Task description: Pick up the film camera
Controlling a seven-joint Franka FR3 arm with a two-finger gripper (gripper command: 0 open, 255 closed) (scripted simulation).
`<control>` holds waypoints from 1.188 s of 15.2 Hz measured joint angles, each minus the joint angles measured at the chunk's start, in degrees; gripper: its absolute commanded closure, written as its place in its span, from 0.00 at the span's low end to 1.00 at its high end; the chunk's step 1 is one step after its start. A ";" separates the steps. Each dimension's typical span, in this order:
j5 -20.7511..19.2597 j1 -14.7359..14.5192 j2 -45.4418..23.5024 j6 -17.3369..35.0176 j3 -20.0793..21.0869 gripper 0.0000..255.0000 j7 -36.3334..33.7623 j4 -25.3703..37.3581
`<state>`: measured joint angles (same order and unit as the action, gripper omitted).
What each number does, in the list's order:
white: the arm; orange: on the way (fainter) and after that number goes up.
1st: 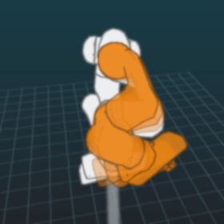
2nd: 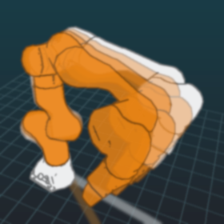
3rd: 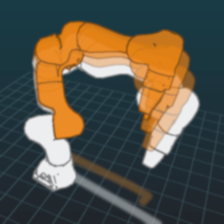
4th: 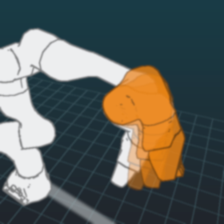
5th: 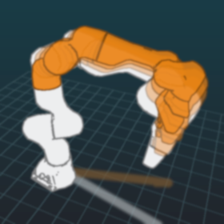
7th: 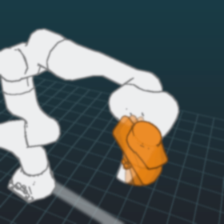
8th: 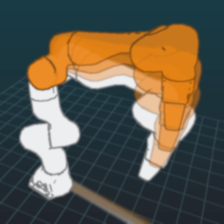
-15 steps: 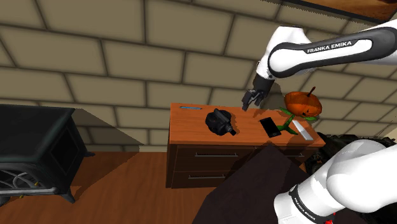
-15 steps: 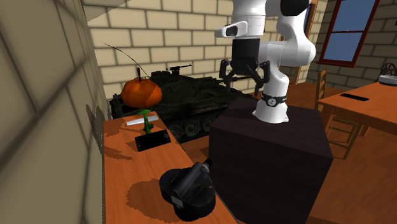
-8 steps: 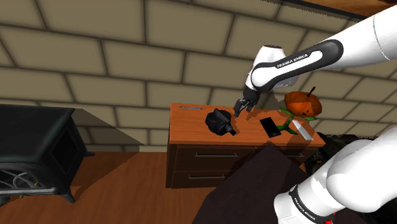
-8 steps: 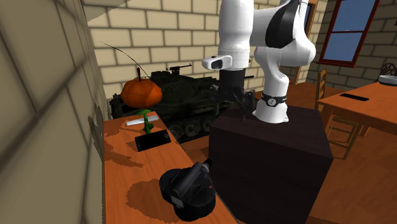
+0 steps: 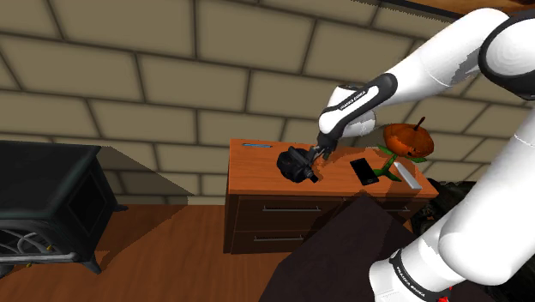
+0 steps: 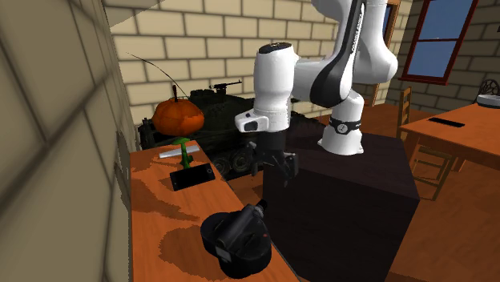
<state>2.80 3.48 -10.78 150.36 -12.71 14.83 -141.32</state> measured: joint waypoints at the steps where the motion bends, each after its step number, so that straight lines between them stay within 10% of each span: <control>1: 0.74 0.23 -2.25 1.36 0.28 0.00 0.52 0.83; 14: 5.69 4.54 -22.10 10.52 4.09 0.00 4.81 11.34; 15: 5.76 4.66 -22.44 10.78 4.19 1.00 4.90 11.42; 18: 5.84 4.73 -22.68 10.96 4.29 1.00 4.94 11.46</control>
<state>8.64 8.21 -33.46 161.33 -8.42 19.77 -129.87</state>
